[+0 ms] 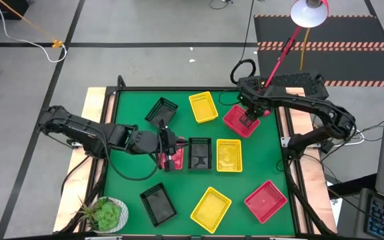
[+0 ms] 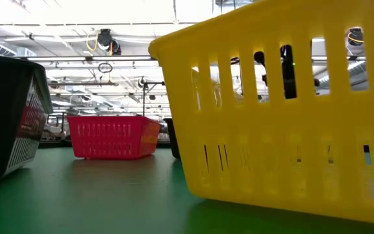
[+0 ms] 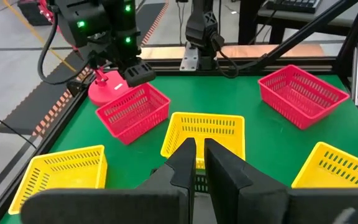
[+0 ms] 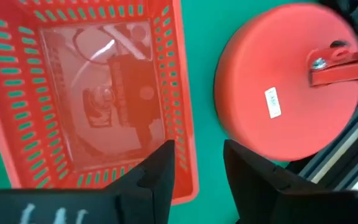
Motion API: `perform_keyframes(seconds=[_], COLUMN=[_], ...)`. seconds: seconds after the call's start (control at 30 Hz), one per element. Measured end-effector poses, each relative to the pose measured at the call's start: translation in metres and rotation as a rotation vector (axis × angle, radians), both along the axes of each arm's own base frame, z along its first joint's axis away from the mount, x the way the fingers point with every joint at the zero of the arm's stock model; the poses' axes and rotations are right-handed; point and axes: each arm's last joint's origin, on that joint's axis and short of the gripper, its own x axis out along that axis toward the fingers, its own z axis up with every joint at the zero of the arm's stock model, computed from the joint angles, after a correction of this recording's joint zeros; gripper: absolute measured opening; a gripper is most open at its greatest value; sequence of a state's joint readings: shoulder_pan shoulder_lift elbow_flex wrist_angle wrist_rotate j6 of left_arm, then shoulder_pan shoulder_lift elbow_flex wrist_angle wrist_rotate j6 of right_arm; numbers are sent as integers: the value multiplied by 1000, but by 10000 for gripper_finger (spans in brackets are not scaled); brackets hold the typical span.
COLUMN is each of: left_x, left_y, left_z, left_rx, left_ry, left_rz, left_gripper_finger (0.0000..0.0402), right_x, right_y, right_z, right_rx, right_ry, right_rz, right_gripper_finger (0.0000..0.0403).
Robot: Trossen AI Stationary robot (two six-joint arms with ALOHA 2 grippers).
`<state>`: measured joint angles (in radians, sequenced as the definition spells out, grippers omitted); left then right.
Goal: Stack baskets by color
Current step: Stack the top red bin on top of the middle red bin
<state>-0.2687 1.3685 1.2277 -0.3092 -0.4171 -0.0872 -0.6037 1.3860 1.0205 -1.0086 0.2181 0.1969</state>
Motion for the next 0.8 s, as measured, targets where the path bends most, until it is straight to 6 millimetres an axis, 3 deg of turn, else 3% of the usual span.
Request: perform_keyframes(seconds=[0.8], left_x=[0], left_y=[0], left_z=[0], left_rx=[1], left_ry=[0], left_rz=[0], left_gripper_finger=[37], right_x=[-11], right_y=[2], right_z=[-35], right_rx=[35], right_ry=[-9], right_rz=[15], right_gripper_finger=[131])
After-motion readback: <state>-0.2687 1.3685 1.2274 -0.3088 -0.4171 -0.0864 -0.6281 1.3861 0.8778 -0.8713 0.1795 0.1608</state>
